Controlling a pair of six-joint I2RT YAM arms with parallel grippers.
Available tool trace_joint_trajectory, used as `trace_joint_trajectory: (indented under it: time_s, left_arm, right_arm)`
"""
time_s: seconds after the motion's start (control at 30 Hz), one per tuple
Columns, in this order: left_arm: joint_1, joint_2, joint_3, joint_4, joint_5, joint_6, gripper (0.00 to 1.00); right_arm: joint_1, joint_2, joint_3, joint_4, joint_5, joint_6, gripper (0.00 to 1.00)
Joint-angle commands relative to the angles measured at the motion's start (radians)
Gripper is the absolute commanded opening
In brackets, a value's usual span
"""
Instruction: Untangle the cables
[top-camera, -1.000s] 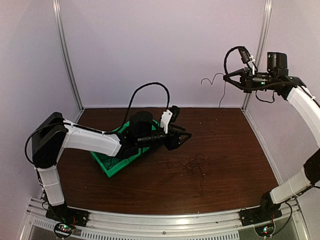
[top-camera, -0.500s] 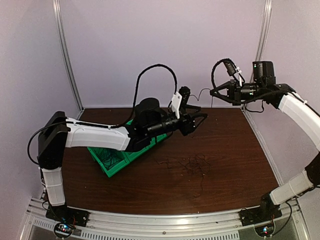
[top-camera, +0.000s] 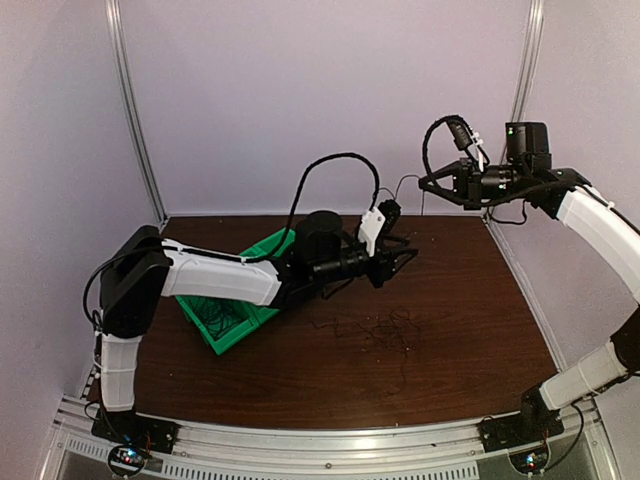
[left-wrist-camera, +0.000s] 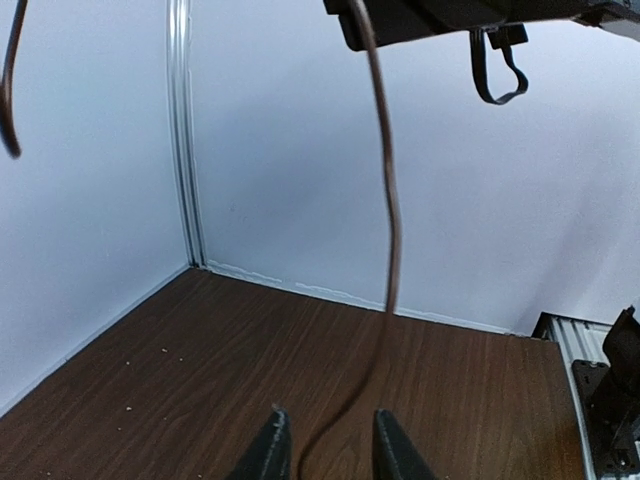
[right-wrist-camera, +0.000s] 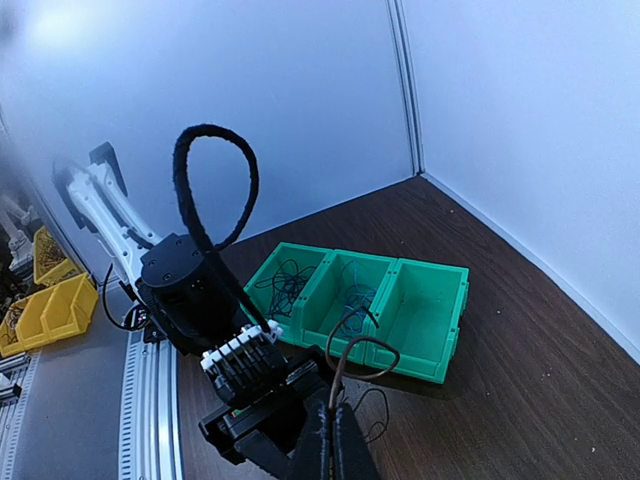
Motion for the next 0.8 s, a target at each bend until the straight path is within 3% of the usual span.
trace_joint_trajectory:
  time_s: [0.0,0.07,0.3,0.43,0.53,0.63,0.77]
  left_arm:
    - [-0.006,0.005,0.037,0.020,-0.014,0.041,0.20]
    - [-0.006,0.007,0.038,0.013,-0.022,0.043,0.12]
    - [-0.006,-0.032,-0.003,0.008,-0.075,0.039,0.00]
    - [0.003,-0.088,-0.032,-0.019,-0.078,0.045,0.00]
    - [0.022,-0.130,-0.036,-0.077,-0.050,0.021,0.00]
    - [0.066,-0.161,-0.030,-0.154,0.016,-0.046,0.00]
    - [0.129,-0.179,-0.001,-0.277,0.085,-0.151,0.00]
  right_arm:
    - [0.006,-0.022,-0.009,0.036,-0.017,0.019,0.00]
    - [0.007,-0.020,-0.007,0.037,-0.017,0.020,0.00]
    - [0.003,-0.015,-0.026,0.045,0.009,0.019,0.00]
    - [-0.043,-0.010,-0.079,0.075,0.065,0.022,0.13]
    - [-0.120,0.015,-0.115,0.066,0.025,0.008,0.36]
    - [-0.190,0.031,-0.166,0.035,-0.046,-0.029,0.49]
    - [-0.247,0.006,-0.293,0.066,-0.043,-0.075,0.55]
